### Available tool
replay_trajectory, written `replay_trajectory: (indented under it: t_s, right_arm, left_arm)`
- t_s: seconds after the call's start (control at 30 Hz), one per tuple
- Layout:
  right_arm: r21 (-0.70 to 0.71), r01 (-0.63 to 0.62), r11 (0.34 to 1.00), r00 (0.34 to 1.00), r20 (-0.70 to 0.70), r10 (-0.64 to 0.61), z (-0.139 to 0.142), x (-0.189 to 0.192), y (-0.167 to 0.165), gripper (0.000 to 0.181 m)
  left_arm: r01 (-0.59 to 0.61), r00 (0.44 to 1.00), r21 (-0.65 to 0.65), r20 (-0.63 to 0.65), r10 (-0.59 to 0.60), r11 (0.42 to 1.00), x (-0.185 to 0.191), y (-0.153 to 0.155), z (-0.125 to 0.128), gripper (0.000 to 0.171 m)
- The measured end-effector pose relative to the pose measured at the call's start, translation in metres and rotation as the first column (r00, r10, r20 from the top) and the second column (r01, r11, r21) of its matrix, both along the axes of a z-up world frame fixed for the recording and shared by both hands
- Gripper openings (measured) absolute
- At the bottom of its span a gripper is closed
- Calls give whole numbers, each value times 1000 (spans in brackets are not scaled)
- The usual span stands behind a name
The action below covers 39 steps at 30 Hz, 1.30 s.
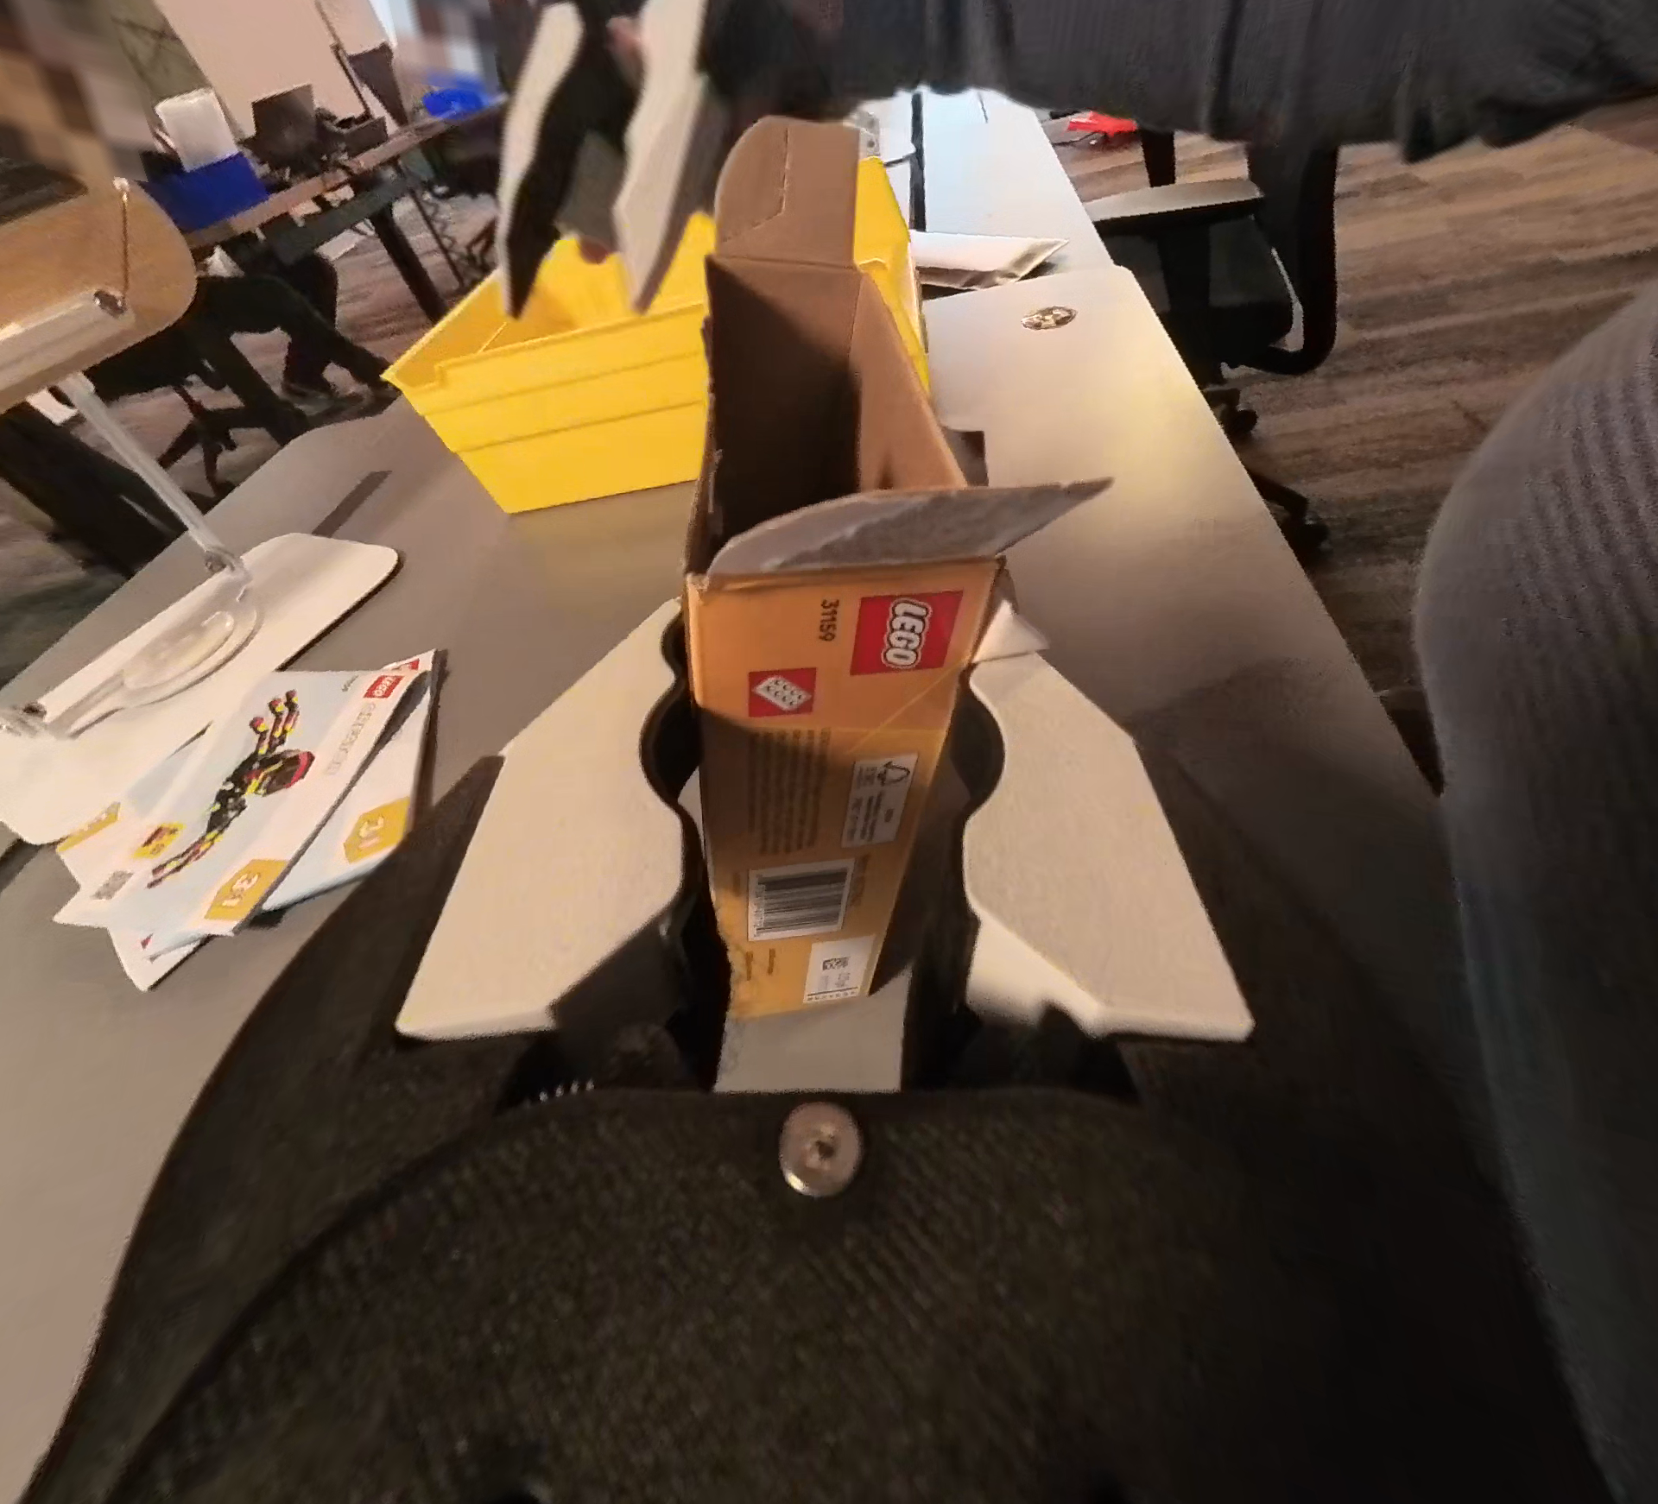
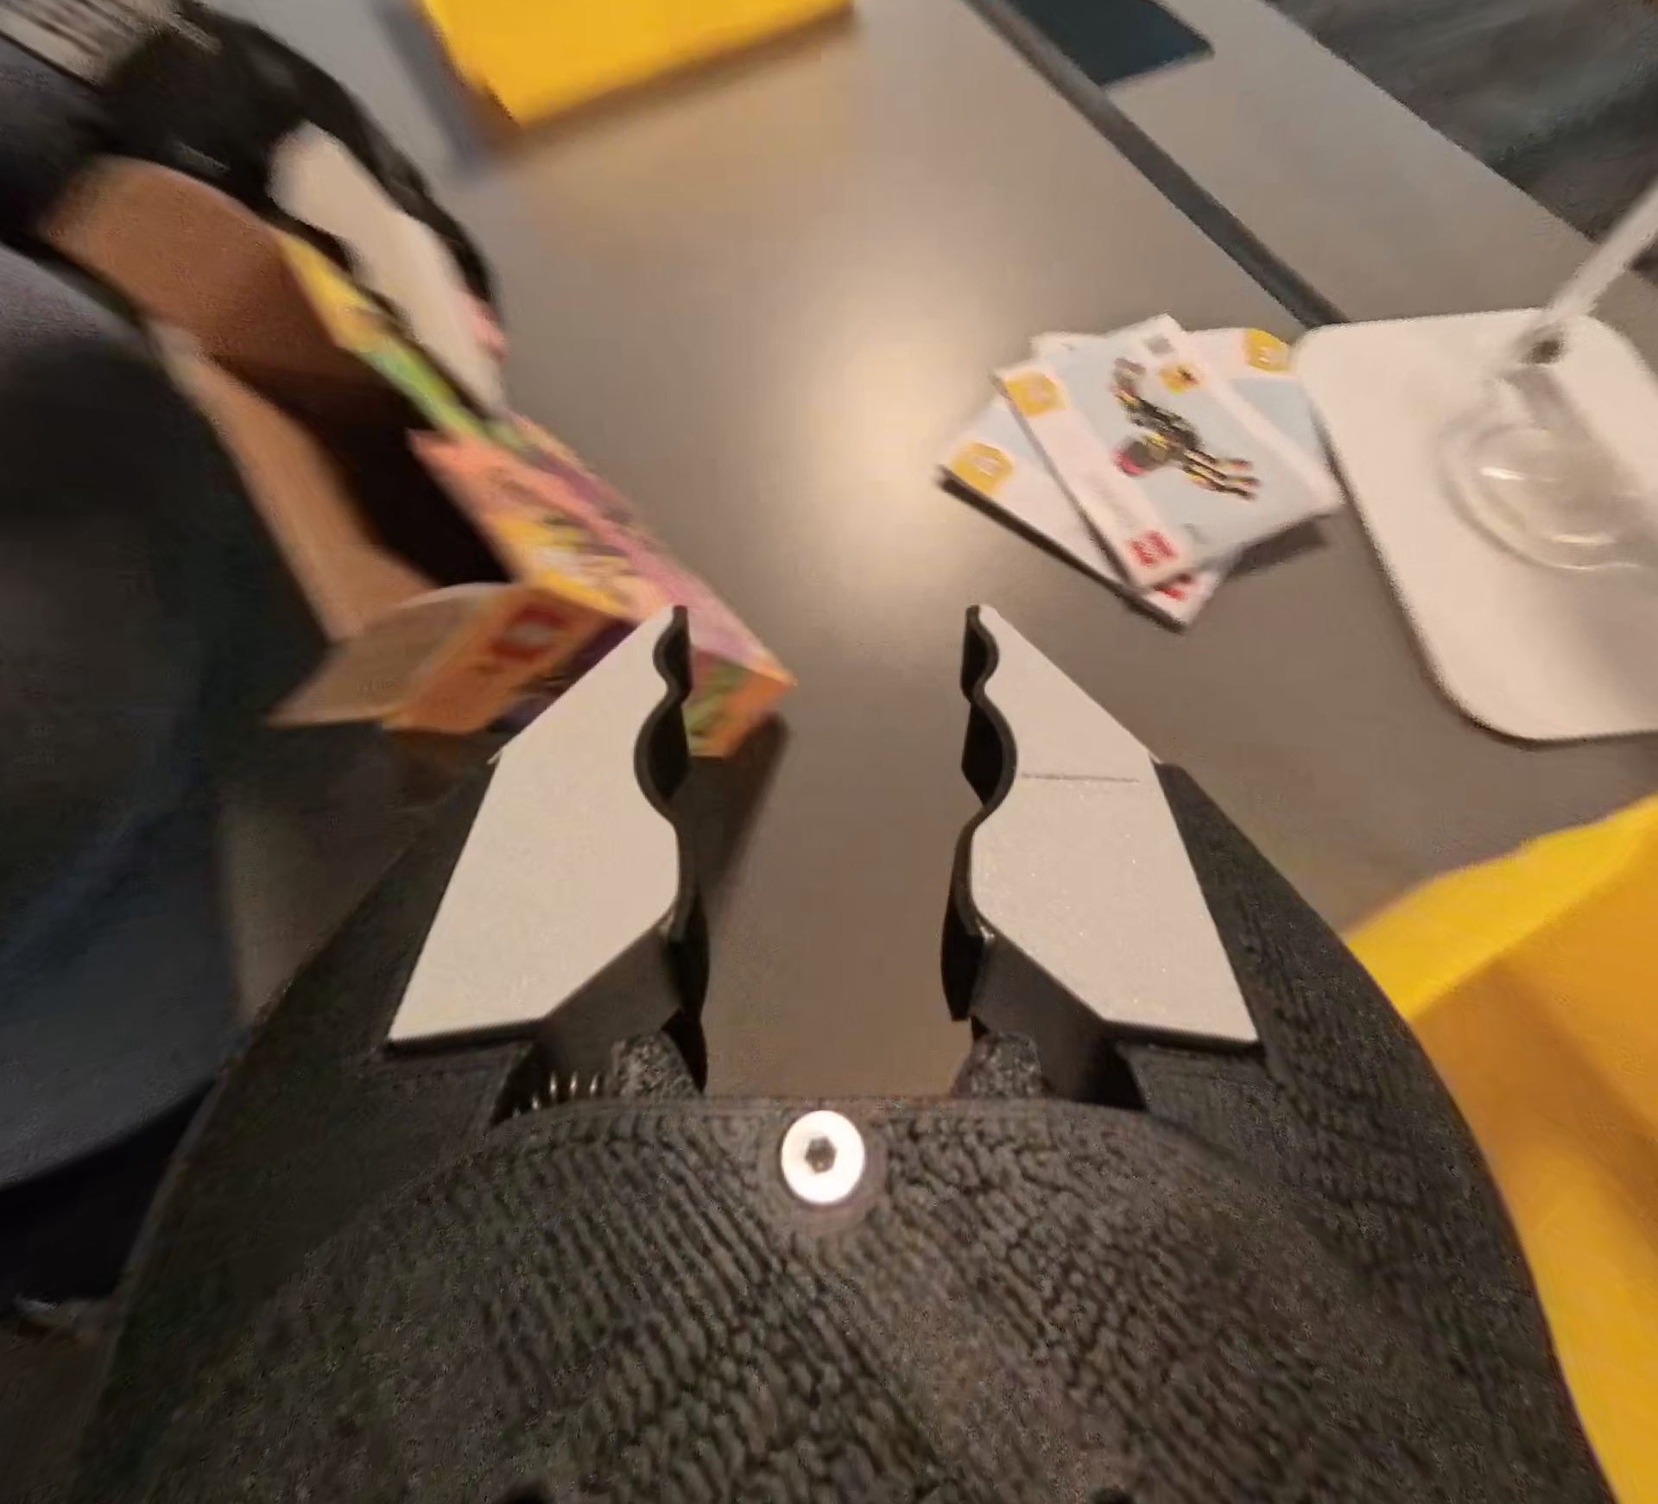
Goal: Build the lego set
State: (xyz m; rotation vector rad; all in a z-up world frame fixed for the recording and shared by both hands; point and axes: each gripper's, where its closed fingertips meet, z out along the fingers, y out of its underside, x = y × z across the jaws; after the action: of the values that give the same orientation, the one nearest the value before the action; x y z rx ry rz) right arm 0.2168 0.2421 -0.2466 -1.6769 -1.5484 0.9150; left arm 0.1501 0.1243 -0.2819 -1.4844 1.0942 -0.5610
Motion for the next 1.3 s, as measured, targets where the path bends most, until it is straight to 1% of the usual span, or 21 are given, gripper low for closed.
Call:
replay_trajectory:
  t_s: [0.07, 0.1, 0.17, 0.27, 0.37, 0.43, 0.47, 0.53, 0.6, 0.67, 0.7, 0.77, 0.83, 0.9, 0.93, 0.97, 1.0, 1.03, 1.1, 1.2, 1.3]
  right_arm:
    - [-67, -48, 997, 991, -125, 39, 6, 9, -32, 65]
    - [-78, -64, 995, 986, -156, 51, 4, 12, -45, 67]
    - [-66, -57, 996, 982, -184, 44, -5, 13, -61, 68]
    - [12, -52, 999, 977, -205, 54, -20, 2, -78, 68]
    - [175, 8, 985, 971, -236, 34, -36, -21, -70, 68]
    - [295, 84, 952, 958, -288, 4, -41, -43, -54, 65]
    - [328, 125, 936, 940, -341, -6, -38, -56, -48, 62]
    - [356, 207, 911, 876, -483, -10, -25, -84, -40, 59]
    - [435, 272, 858, 816, -577, 34, -15, -112, -38, 55]
    - [514, 310, 800, 782, -616, 93, -13, -143, -41, 49]
    - [538, 306, 785, 774, -621, 123, -16, -159, -45, 48]
    - [580, 242, 778, 790, -583, 189, -24, -190, -57, 49]
    - [604, 187, 775, 777, -573, 260, -25, -207, -72, 48]
    - [629, 145, 764, 782, -546, 301, -30, -217, -80, 48]
    - [637, 134, 759, 784, -537, 312, -32, -219, -81, 48]
    - [636, 126, 761, 783, -535, 317, -33, -219, -82, 47]
    - [627, 121, 769, 781, -539, 316, -33, -219, -82, 46]
    - [615, 122, 779, 778, -547, 310, -32, -218, -81, 45]
    - [589, 124, 799, 776, -559, 292, -31, -217, -77, 45]
    - [569, 126, 813, 776, -567, 276, -31, -217, -73, 45]
    - [571, 121, 812, 782, -559, 276, -33, -218, -73, 45]
  left_arm:
    - [-6, 1000, 32, -20, 6, 999, -4, 3, 0, 54]
    - [-18, 1000, 46, -20, 18, 999, -8, 6, 1, 54]
    - [-51, 998, 45, 26, 50, 998, -18, 10, 10, 54]
    - [-118, 985, 42, 129, 112, 992, -40, 8, 36, 54]
    - [-253, 957, 111, 176, 231, 961, -73, -5, 70, 54]
    - [-357, 927, 169, 186, 326, 919, -101, -21, 94, 54]
    - [-412, 907, 192, 187, 379, 891, -115, -29, 105, 54]
    - [-520, 854, 233, 170, 493, 822, -147, -43, 120, 54]
    - [-626, 776, 275, 135, 616, 730, -182, -56, 132, 54]
    - [-708, 683, 324, 92, 724, 627, -216, -69, 143, 53]
    - [-739, 633, 351, 69, 771, 576, -233, -75, 149, 54]
    - [-776, 524, 416, 9, 852, 473, -266, -85, 161, 54]
    - [-785, 389, 497, -67, 919, 369, -303, -90, 165, 54]
    - [-759, 229, 588, -161, 960, 280, -343, -91, 160, 53]
    - [-731, 146, 636, -208, 967, 248, -364, -90, 154, 53]
    - [-696, 67, 680, -259, 964, 231, -384, -89, 146, 53]
    - [-660, -7, 715, -311, 950, 230, -403, -87, 136, 53]
    - [-623, -71, 744, -361, 930, 241, -420, -85, 125, 54]
    - [-554, -178, 781, -449, 876, 288, -450, -79, 102, 54]
    - [-462, -297, 806, -535, 791, 371, -482, -70, 73, 53]
    - [-380, -382, 808, -581, 719, 451, -503, -63, 55, 54]
